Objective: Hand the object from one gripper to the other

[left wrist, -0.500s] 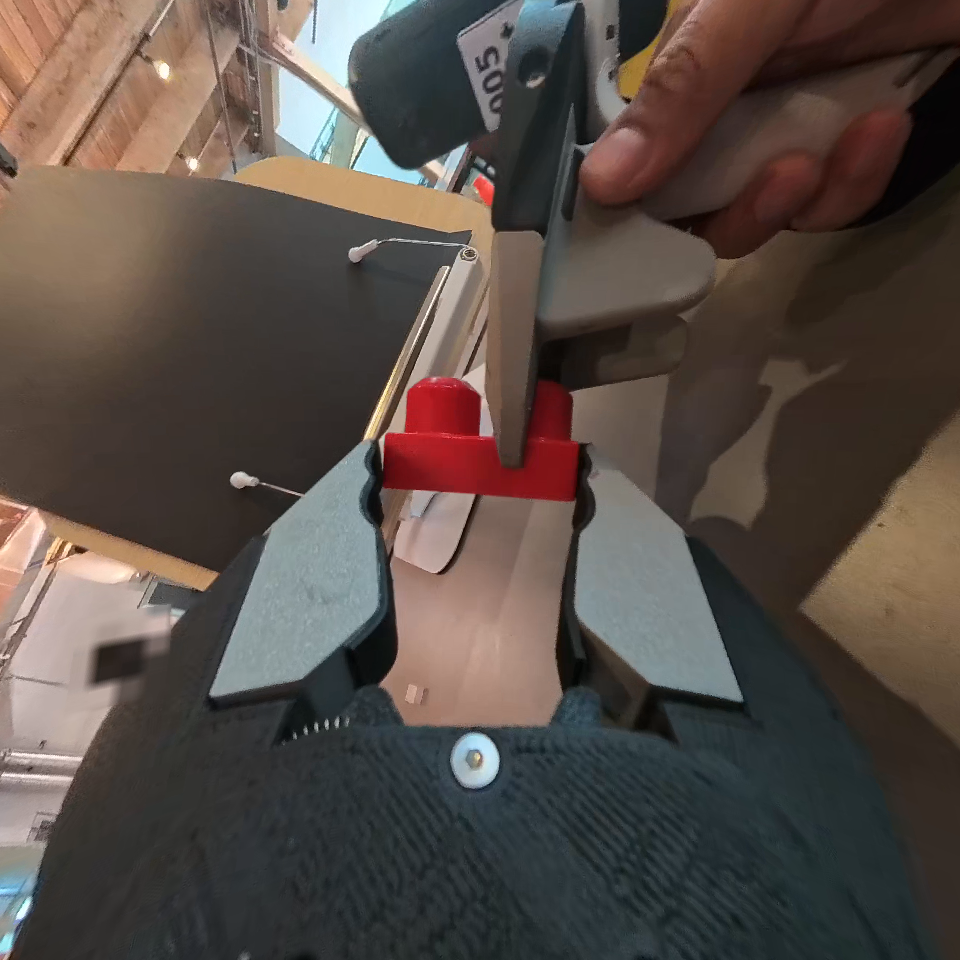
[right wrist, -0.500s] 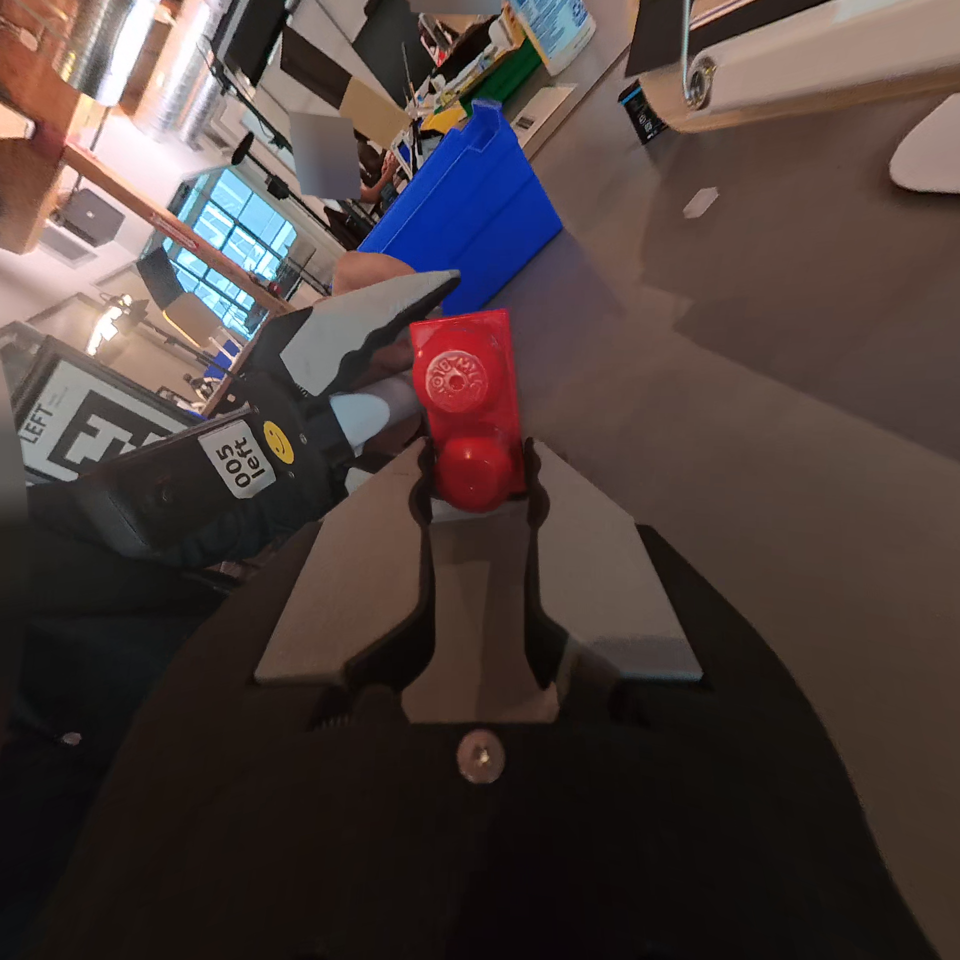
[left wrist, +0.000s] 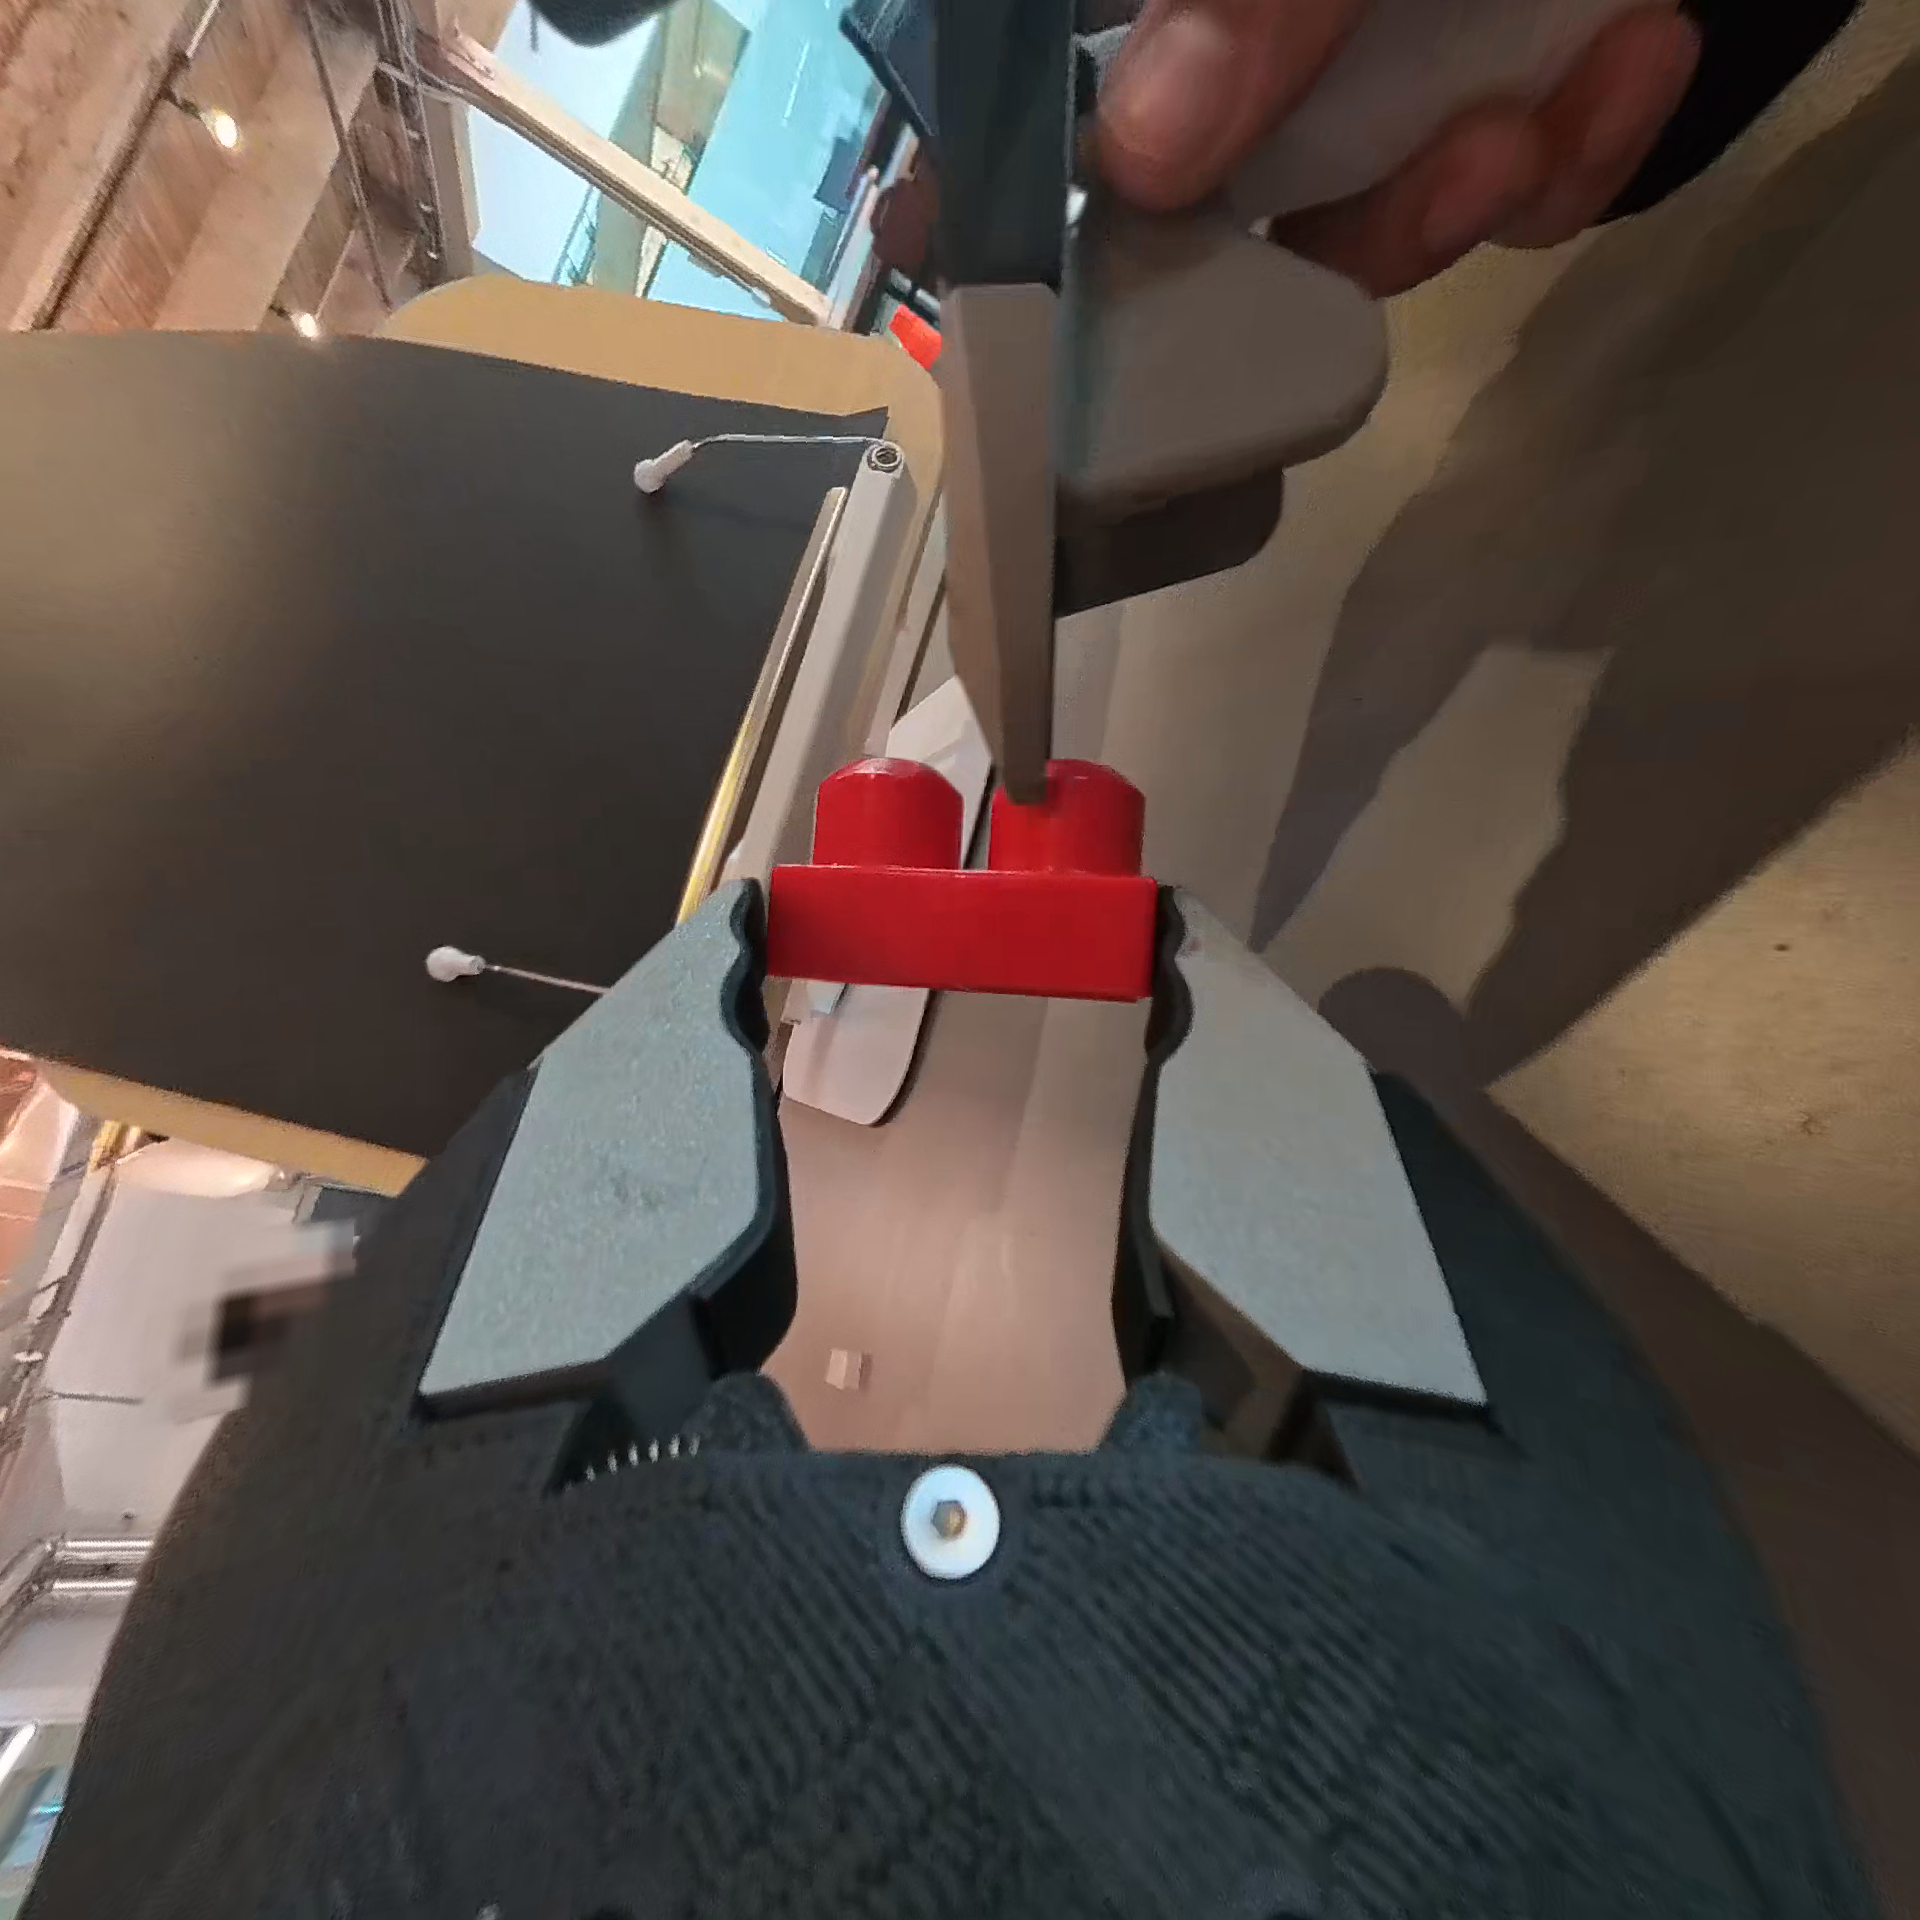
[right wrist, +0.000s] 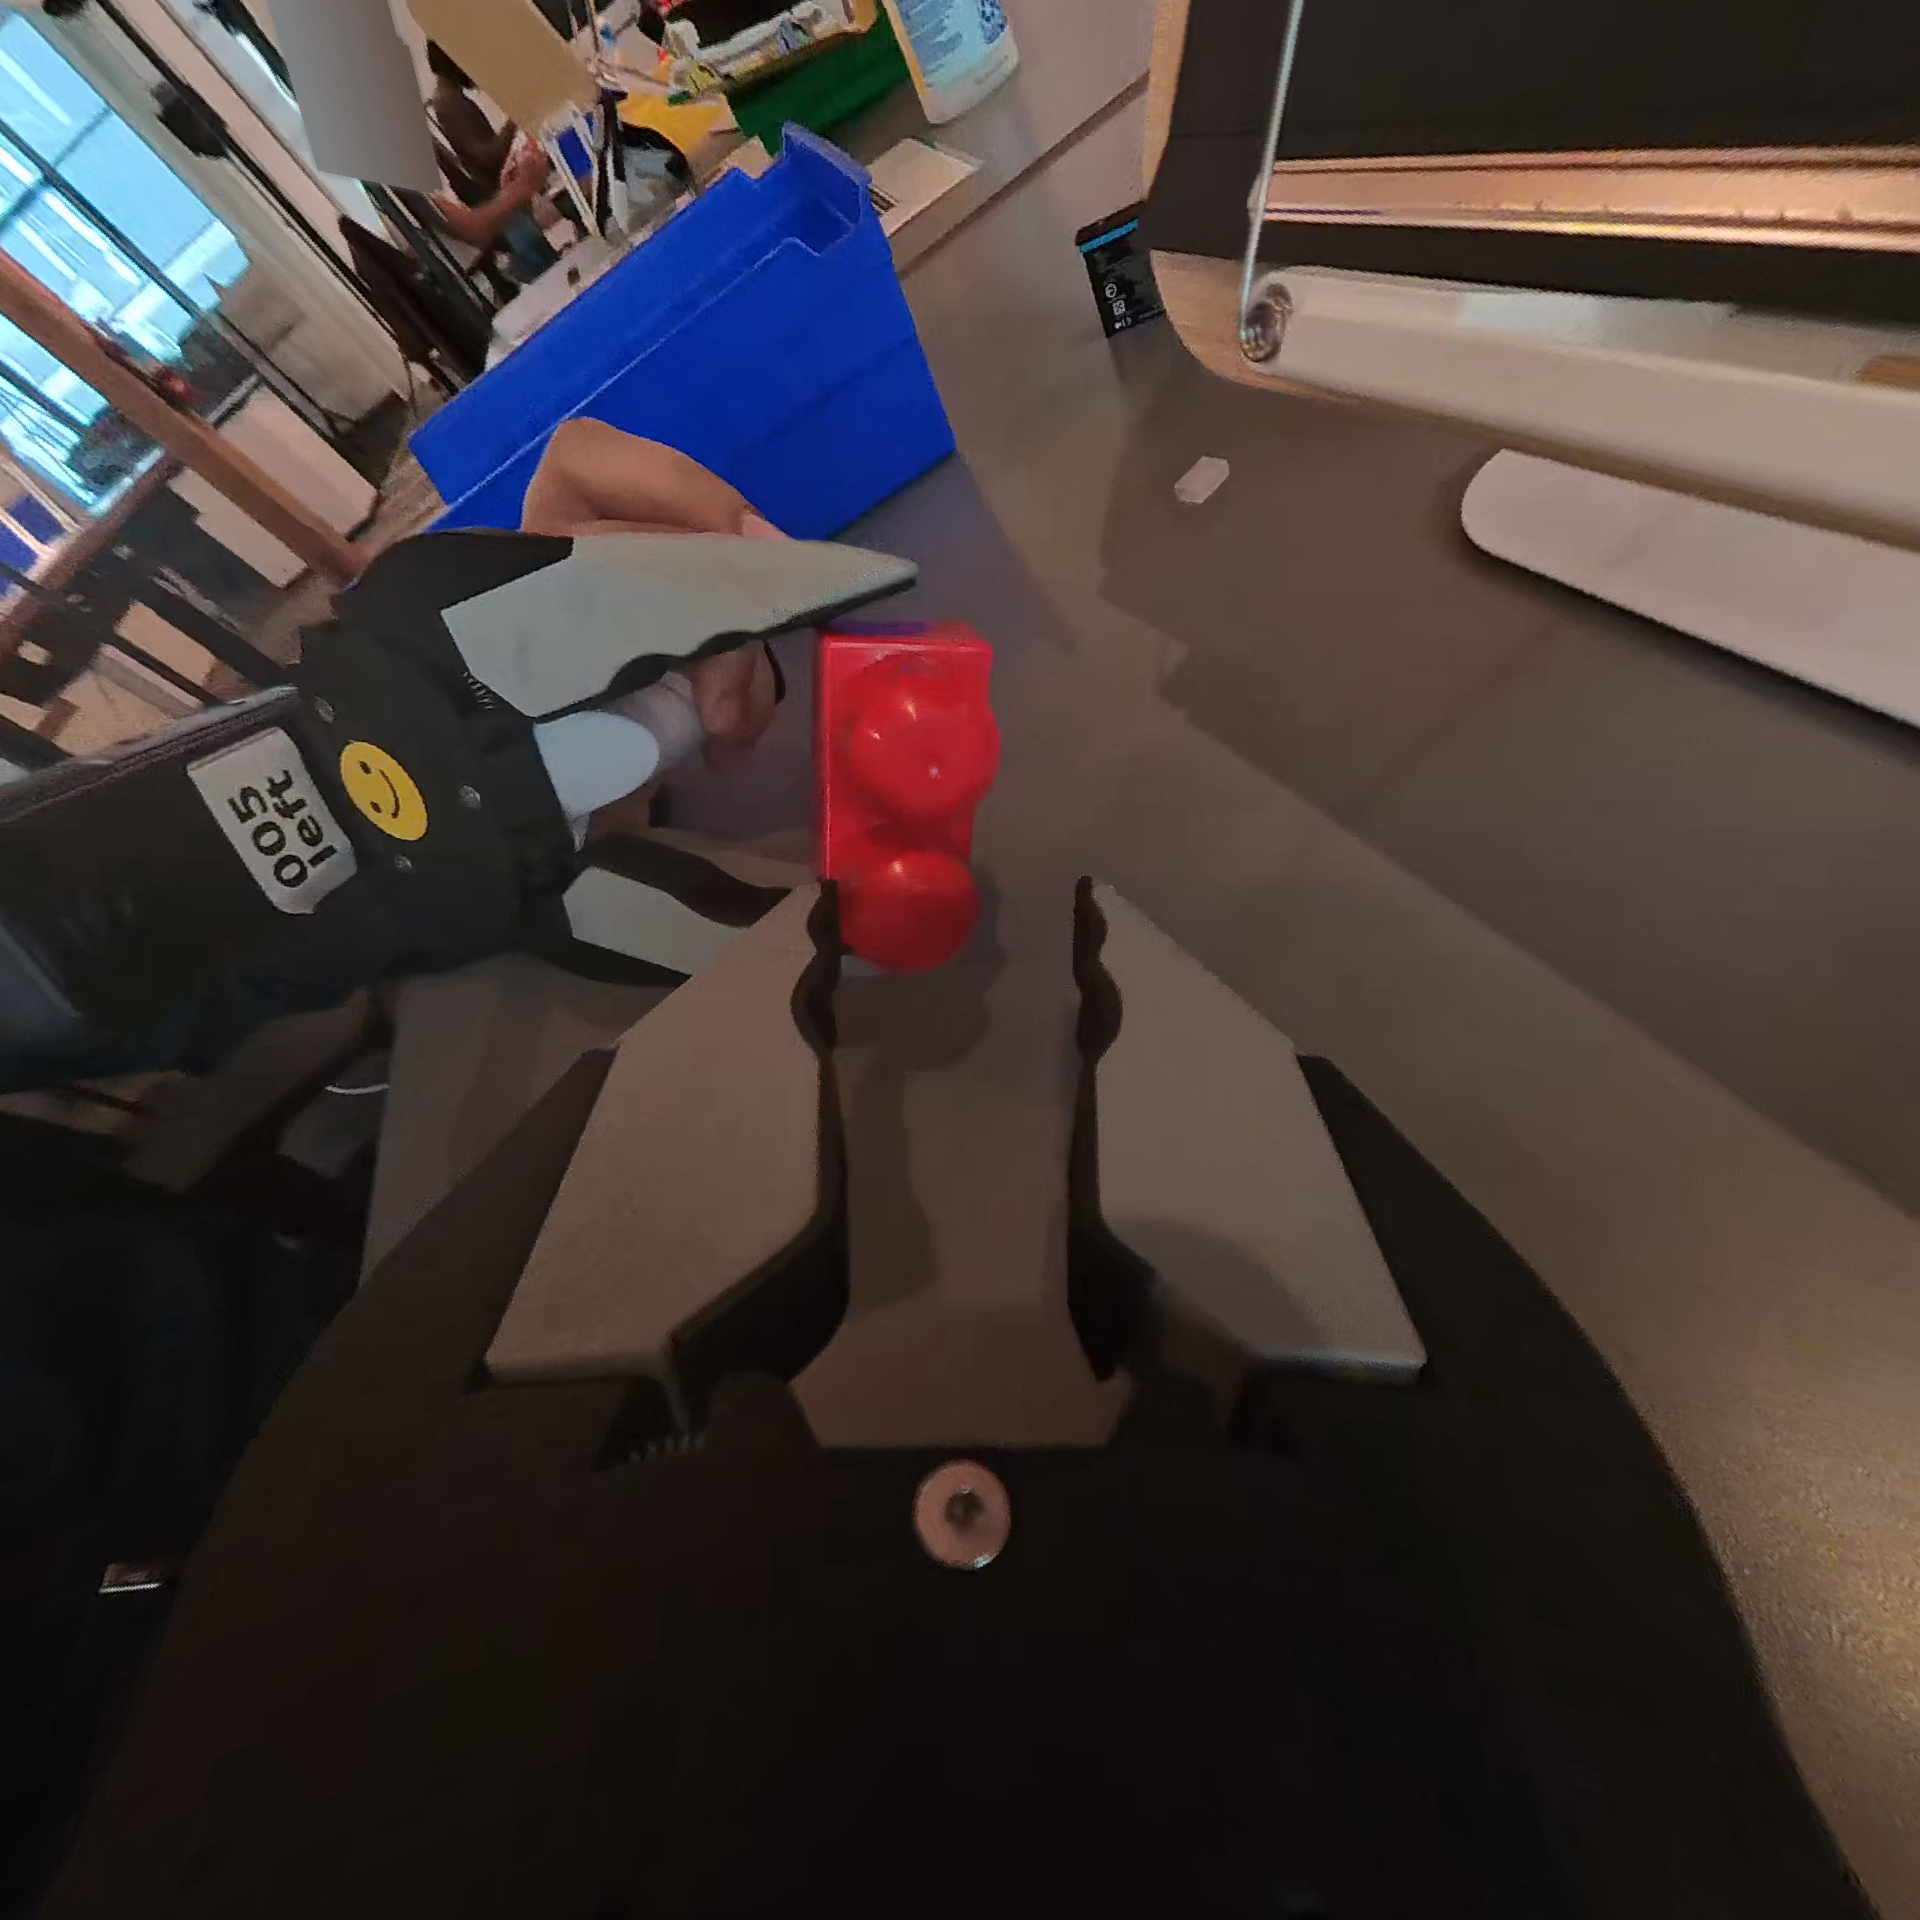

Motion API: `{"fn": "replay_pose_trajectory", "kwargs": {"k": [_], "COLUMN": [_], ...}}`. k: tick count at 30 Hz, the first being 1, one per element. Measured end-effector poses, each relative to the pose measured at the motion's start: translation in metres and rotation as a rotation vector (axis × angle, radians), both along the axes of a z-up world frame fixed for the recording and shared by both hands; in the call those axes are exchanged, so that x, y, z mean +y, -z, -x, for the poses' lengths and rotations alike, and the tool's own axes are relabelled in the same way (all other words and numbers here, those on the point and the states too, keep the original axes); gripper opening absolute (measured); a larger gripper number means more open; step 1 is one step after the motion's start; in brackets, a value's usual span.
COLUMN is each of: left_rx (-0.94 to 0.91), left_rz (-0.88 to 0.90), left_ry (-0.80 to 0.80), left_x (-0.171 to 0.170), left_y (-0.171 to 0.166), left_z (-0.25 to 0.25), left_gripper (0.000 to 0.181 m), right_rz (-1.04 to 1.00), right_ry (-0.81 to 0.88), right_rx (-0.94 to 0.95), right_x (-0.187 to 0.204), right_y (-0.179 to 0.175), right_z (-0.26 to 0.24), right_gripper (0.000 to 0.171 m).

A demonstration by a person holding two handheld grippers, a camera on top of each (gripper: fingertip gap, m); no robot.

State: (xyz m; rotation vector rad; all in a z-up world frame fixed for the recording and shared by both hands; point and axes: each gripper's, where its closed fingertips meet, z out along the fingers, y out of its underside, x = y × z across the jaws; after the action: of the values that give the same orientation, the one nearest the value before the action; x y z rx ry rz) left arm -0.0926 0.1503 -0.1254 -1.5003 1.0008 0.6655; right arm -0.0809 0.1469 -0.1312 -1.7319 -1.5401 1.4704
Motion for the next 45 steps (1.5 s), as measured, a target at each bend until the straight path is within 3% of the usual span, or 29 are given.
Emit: {"fn": "replay_pose_trajectory", "kwargs": {"k": [6,11,16,25,32,40,42,45], "left_rx": [0.04,-0.212,-0.358,-0.284,0.116,0.312,0.27,0.048], "left_rz": [-0.005,0.176,0.221,0.188,-0.139,-0.235,-0.181,-0.131], "left_ry": [0.098,0.263,0.311,0.297,0.221,0.241,0.225,0.245], "left_x": [-0.008,-0.022,-0.024,-0.023,-0.022,-0.025,-0.024,-0.027], "left_y": [0.002,0.013,0.006,0.013,-0.005,-0.004,-0.006,-0.021], "left_z": [-0.021,-0.047,-0.05,-0.051,-0.045,-0.05,-0.049,-0.048], "left_gripper": [0.073,0.073,0.073,0.072,0.06,0.041,0.04,0.039], "right_rz": [0.017,0.085,0.213,0.299,0.801,0.83,0.8,0.685], "right_ry": [-0.045,-0.144,-0.152,-0.154,-0.076,-0.137,-0.136,-0.092], "right_rx": [0.026,-0.009,-0.015,-0.077,0.025,-0.007,0.004,0.054], "right_x": [-0.014,-0.031,-0.033,-0.031,-0.002,-0.019,-0.017,-0.004], "right_y": [-0.001,0.003,0.0,0.009,-0.014,-0.014,-0.015,-0.021], "right_z": [0.007,0.003,0.002,-0.001,-0.006,-0.002,-0.004,-0.007], "right_gripper": [0.055,0.038,0.039,0.036,0.034,0.035,0.036,0.035]}}
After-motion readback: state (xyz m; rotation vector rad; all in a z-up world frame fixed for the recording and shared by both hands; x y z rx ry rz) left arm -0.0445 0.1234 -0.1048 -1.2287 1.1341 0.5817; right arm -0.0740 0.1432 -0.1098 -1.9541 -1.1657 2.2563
